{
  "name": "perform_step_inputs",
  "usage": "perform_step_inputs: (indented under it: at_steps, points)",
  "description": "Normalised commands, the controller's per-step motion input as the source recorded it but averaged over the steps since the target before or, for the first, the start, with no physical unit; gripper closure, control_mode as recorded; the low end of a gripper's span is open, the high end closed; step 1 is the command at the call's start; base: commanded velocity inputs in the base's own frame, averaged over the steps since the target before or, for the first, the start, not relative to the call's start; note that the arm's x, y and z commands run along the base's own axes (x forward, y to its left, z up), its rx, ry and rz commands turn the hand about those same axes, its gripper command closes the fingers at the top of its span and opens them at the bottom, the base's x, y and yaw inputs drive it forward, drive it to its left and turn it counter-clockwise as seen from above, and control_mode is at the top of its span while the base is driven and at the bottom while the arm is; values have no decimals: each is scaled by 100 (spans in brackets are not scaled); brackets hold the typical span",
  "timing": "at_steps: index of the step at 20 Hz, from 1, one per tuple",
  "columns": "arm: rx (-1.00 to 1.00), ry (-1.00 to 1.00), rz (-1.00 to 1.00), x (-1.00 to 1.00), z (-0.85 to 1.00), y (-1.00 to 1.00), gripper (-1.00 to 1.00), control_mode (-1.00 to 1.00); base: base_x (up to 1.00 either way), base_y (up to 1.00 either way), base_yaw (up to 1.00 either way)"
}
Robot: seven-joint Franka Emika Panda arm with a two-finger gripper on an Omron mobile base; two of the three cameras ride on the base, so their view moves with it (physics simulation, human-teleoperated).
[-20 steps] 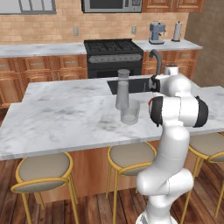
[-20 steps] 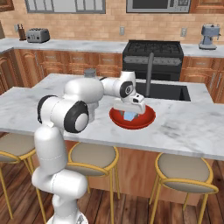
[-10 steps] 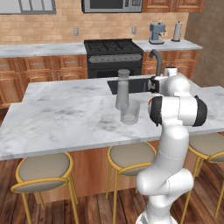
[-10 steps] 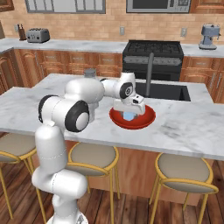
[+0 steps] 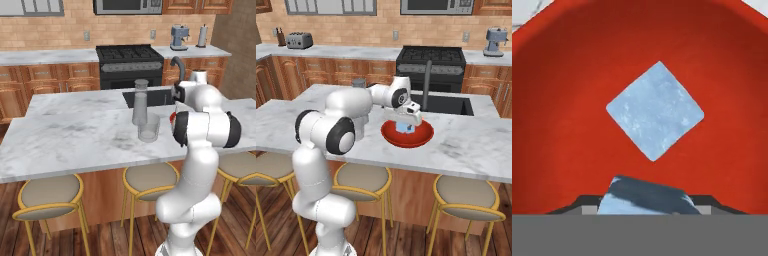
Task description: There are two ice cubes in the ice bowl. Place both ice cubes in the glass cup.
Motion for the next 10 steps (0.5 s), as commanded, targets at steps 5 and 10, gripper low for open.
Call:
perform_step_inputs:
  at_steps: [5, 10]
  points:
    - [2, -16, -9, -33, 100, 51, 100, -100, 0, 0, 0]
    - [1, -17, -5, -38, 100, 92, 100, -100, 0, 0, 0]
